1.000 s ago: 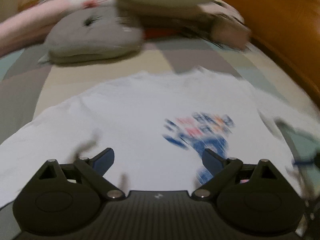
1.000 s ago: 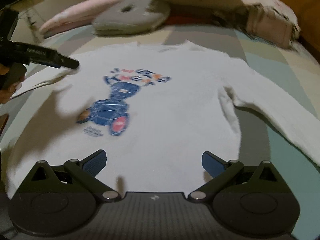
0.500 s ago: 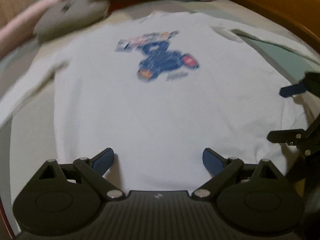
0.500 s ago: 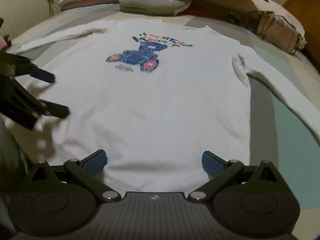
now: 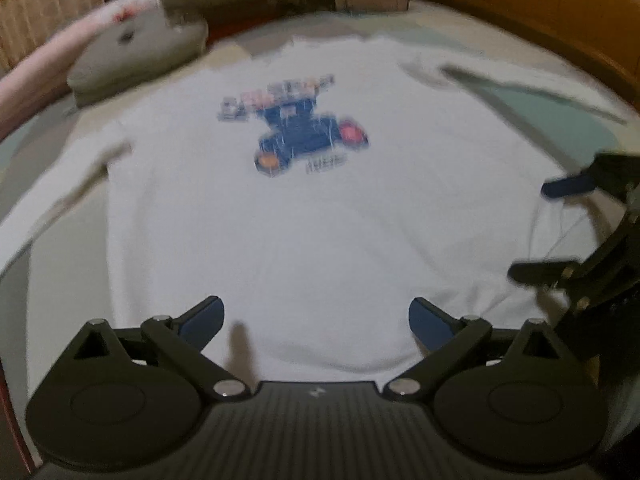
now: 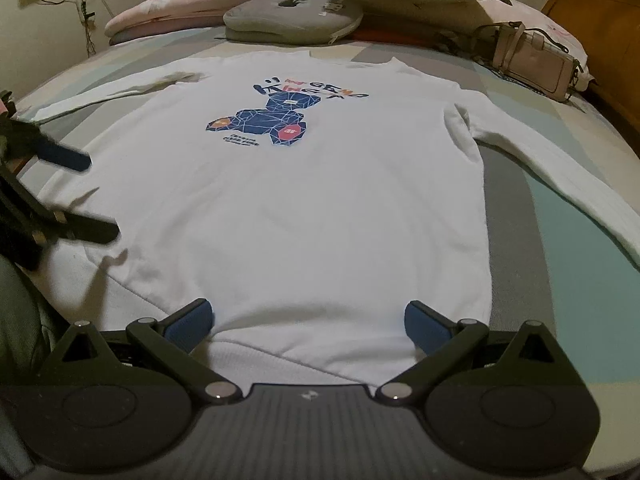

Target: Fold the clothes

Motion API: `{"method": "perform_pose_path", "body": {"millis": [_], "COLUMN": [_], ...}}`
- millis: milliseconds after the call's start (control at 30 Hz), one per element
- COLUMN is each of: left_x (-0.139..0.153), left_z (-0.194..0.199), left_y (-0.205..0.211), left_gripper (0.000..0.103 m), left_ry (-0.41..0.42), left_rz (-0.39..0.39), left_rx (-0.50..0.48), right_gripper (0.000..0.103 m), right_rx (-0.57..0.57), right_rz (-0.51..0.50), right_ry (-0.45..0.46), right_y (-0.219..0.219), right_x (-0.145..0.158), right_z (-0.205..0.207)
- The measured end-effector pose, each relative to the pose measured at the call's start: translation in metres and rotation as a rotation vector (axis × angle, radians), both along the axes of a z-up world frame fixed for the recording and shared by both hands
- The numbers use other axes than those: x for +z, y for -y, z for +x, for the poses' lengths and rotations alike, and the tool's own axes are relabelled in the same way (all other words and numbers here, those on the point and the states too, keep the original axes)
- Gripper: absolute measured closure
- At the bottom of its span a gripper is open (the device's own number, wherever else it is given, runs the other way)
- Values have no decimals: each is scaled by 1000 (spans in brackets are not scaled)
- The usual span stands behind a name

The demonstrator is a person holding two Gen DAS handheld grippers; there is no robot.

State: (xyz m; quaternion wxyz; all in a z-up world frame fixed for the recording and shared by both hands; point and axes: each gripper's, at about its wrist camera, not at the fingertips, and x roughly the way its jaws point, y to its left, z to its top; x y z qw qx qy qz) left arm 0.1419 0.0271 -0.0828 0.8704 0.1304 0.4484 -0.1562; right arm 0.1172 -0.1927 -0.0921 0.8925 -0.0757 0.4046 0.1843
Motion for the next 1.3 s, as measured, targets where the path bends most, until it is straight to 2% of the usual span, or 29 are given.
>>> {"method": "perform_pose_path", "body": {"millis": [33,100,200,333,433,533,700,800,900,1033,1167,1300], "left_x": [-3,-3,13,61,94,104,56,18,-7,-20,-14,-13], "left_z": [0,0,2,21,46,79,135,147,151,147,148,142], "left_y": [-4,-20,-35,-36,-20,2,30,32,28,13,9,7], "left_gripper": [4,4,5,5,4,3,3,4,3,3,2,2], "left_ry": [-21,-57,-56,40,145,198,160,111,94,119,109,108], "left_rz": [-14,-89,-104,-152,-138,-146,-148,-133,-107,-183,-178,-179], "left_rx": [18,69,126,129,75,-5,-55,-77,-95,-111,-116,-127], "right_gripper": [0,0,0,0,0,0,0,0,0,0,0,0], "right_rx": [-1,-2,-3,-9,-10,-7,-5,-13,-10,29,80,79], "right_rz": [-1,-2,0,-2,-2,1,4,36,66,40,2,-20], "right_ry": [1,2,3,7,13,20,4,-13,12,35,55,14], "right_y": [0,0,0,-1,-1,-1,0,3,2,-24,-54,-68], "right_x": [0,0,-1,-1,-1,-2,2,9,20,27,22,6], "right_z": [0,-1,-1,0,-1,-2,1,5,14,42,64,71]}}
